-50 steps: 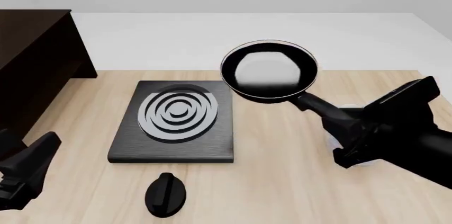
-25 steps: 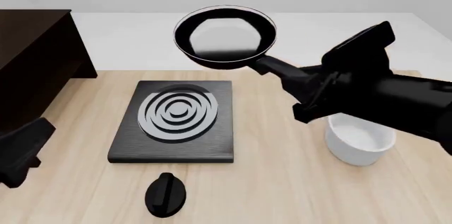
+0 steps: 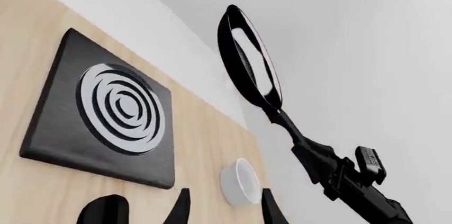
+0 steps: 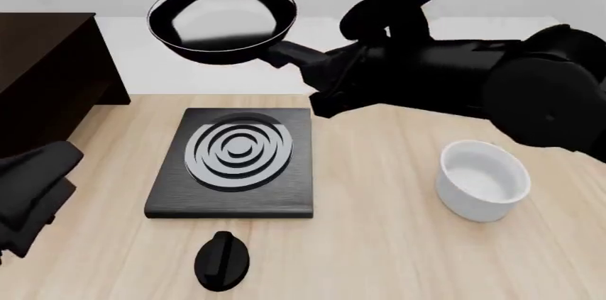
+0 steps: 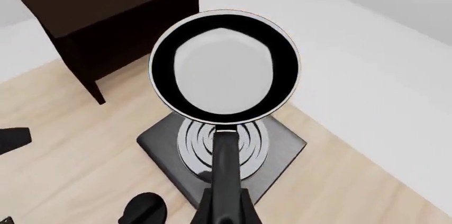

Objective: Put the frying pan on the cabinet shelf.

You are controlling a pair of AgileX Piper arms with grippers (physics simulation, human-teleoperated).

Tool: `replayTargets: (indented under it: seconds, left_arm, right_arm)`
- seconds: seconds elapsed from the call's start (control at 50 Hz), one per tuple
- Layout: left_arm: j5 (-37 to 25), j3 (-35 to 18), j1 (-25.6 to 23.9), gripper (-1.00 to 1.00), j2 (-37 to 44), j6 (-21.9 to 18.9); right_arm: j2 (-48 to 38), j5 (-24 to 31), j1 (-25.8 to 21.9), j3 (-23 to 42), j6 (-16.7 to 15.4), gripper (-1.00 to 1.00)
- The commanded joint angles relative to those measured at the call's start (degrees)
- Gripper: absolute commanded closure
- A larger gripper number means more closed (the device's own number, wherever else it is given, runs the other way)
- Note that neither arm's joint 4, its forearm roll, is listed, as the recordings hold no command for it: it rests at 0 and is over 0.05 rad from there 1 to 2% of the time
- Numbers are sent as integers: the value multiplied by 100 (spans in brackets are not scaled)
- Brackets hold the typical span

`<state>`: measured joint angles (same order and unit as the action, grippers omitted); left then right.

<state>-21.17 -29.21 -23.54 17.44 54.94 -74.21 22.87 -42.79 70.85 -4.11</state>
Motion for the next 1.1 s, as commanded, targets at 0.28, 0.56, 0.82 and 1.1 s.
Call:
replayTargets:
  seconds: [0.28, 0.56, 0.82, 1.1]
  left_arm:
    - [1038, 319, -130, -100, 408, 1606]
    - [960, 273, -175, -100, 325, 1565]
    - [974, 289, -187, -100, 304, 1586]
    - [978, 321, -205, -100, 304, 1581]
  right_arm:
    - [-943, 152, -919, 1338, -185, 100]
    - [-1109, -7, -1262, 1357, -78, 100]
    - [-1244, -309, -1550, 1108, 15, 100]
    - [-1329, -497, -1652, 935, 83, 100]
